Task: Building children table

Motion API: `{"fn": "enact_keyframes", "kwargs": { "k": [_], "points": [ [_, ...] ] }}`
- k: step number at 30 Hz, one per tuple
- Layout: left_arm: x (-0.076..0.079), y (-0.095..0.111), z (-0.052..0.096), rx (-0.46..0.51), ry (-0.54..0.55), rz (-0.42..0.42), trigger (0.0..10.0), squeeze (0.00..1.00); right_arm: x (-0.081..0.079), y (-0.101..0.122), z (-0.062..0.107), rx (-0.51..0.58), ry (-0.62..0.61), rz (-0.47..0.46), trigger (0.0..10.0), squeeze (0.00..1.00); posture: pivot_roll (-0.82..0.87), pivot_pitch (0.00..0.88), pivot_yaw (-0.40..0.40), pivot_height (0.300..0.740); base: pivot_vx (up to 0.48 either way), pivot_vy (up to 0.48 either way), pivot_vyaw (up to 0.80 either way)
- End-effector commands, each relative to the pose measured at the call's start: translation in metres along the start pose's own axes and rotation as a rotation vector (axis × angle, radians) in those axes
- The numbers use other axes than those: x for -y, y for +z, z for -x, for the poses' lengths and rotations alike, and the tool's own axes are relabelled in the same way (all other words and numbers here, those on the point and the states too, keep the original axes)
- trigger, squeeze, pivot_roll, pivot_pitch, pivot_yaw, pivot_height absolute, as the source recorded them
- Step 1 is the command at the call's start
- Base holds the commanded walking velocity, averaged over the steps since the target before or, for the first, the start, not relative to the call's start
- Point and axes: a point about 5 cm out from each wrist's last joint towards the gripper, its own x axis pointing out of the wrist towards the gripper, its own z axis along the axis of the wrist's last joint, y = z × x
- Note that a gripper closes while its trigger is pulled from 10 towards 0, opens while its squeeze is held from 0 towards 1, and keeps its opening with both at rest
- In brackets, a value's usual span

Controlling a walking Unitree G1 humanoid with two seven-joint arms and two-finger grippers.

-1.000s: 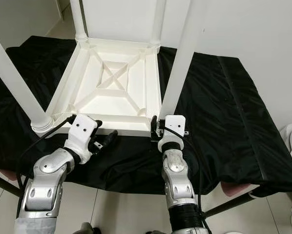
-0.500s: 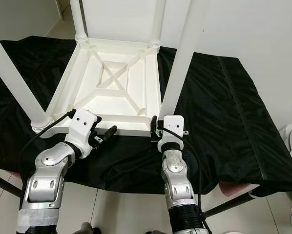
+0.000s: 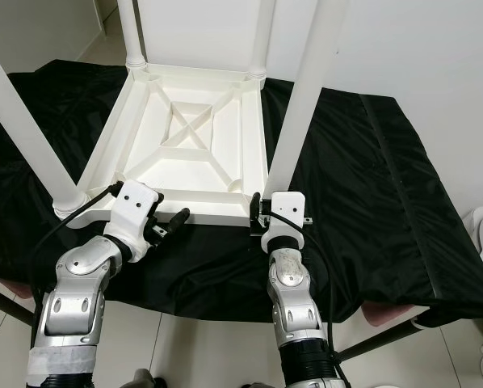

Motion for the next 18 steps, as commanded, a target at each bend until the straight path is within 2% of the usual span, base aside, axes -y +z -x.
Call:
{"fn": "enact_keyframes", "kwargs": {
  "k": [1, 3, 5, 8, 9, 10, 13, 15, 18],
  "points": [
    [-0.005, -0.004, 0.001, -0.004, 0.331, 0.058, 10.0, 0.0, 0.007, -0.009, 0.003, -0.044, -0.027, 0.019, 10.0, 0.0, -0.03, 0.075, -0.046, 0.74, 0.0, 0.0, 0.0],
    [-0.005, -0.004, 0.001, -0.002, 0.331, 0.055, 10.0, 0.0, 0.008, -0.009, 0.003, -0.042, -0.029, 0.021, 10.0, 0.0, -0.03, 0.075, -0.046, 0.74, 0.0, 0.0, 0.0],
    [-0.002, -0.001, 0.002, 0.037, 0.281, 0.009, 10.0, 0.0, 0.013, -0.005, 0.005, -0.003, 0.006, -0.006, 10.0, 0.0, -0.03, 0.081, -0.044, 0.74, 0.0, 0.0, 0.0],
    [0.0, 0.0, 0.003, 0.051, 0.238, -0.007, 10.0, 0.0, 0.017, -0.002, 0.007, 0.024, 0.039, -0.016, 10.0, 0.0, -0.03, 0.081, -0.044, 0.74, 0.0, 0.0, 0.0],
    [0.0, 0.0, 0.003, 0.051, 0.238, -0.007, 10.0, 0.0, 0.017, -0.002, 0.007, 0.024, 0.039, -0.016, 10.0, 0.0, -0.03, 0.081, -0.044, 0.74, 0.0, 0.0, 0.0],
    [0.005, 0.0, 0.004, 0.055, 0.186, -0.015, 10.0, 0.0, 0.021, -0.004, 0.007, 0.015, 0.092, -0.03, 10.0, 0.0, -0.03, 0.084, -0.044, 0.74, 0.0, 0.0, 0.0],
    [0.006, 0.0, 0.004, 0.058, 0.166, -0.019, 10.0, 0.0, 0.022, -0.005, 0.008, 0.009, 0.113, -0.036, 10.0, 0.0, -0.03, 0.084, -0.044, 0.74, 0.0, 0.0, 0.0],
    [0.019, 0.001, 0.007, 0.062, 0.05, -0.041, 10.0, 0.0, 0.029, -0.004, 0.005, 0.016, 0.224, -0.02, 10.0, 0.0, -0.03, 0.09, -0.042, 0.74, 0.0, 0.0, 0.0],
    [0.023, 0.001, 0.008, 0.064, 0.017, -0.047, 10.0, 0.0, 0.031, -0.004, 0.005, 0.017, 0.255, -0.015, 10.0, 0.0, -0.03, 0.09, -0.042, 0.74, 0.0, 0.0, 0.0]
  ]
}}
